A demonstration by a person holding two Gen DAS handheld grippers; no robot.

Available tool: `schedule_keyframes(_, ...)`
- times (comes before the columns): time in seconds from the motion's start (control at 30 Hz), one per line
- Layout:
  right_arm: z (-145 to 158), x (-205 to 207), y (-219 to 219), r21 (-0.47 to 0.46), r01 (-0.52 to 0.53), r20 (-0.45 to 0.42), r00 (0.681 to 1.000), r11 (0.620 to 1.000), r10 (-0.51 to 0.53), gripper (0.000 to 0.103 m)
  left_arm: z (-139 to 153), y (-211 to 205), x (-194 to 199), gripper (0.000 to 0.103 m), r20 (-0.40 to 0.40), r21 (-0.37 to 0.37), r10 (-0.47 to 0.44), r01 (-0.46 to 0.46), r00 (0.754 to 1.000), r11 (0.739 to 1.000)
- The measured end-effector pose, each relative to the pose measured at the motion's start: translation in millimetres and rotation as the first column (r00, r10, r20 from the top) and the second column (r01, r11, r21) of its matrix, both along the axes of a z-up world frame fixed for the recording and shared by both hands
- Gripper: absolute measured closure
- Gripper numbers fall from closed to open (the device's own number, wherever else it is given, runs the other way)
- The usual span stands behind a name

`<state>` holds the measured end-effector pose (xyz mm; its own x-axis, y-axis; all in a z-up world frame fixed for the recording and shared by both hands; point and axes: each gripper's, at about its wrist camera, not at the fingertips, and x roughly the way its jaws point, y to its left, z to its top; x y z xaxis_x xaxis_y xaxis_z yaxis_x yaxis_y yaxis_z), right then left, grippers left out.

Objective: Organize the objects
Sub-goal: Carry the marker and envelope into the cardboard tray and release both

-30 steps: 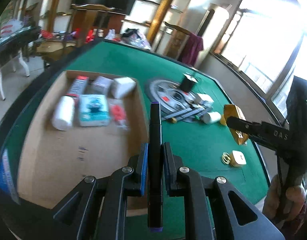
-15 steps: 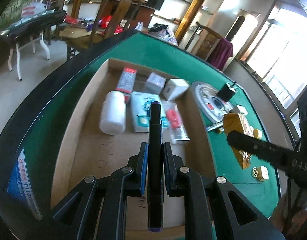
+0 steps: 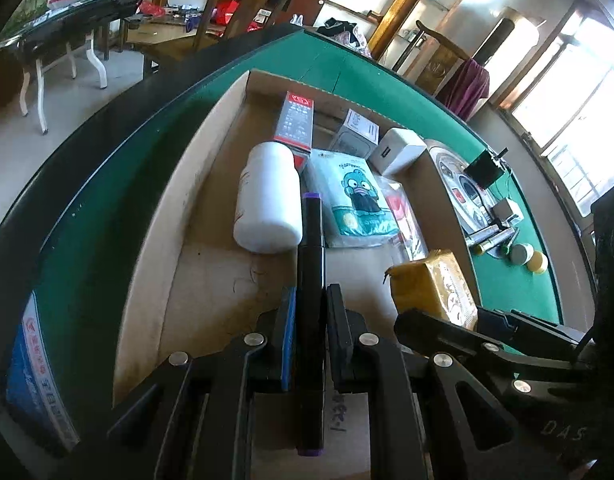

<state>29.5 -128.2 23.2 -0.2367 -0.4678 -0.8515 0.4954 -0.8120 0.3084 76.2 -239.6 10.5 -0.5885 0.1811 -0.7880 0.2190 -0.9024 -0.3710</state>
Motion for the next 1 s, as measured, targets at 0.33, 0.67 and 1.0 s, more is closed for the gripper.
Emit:
schedule_keyframes(0.33, -10, -1, -7, 0.042, -0.022, -0.005, 1.0, 0.999, 0.022, 0.056, -2, -18, 1, 0.091, -0.013, 0.033, 0.024, -0.023, 1.0, 0.999)
schedule_keyframes(0.67, -11, -14, -22, 0.103, -0.034, -0.034, 0.999, 0.994, 0.037, 0.056, -3, -31, -19, 0.092, 0.041, 0.071, 0.037, -0.039, 0.998, 0.997)
schedule_keyframes(1.0, -10, -24, -40, 0.149, -0.048, -0.051, 0.997, 0.988, 0.056, 0.056, -5, -39, -27, 0.091, 0.049, 0.097, 0.07, -0.074, 0.996, 0.993)
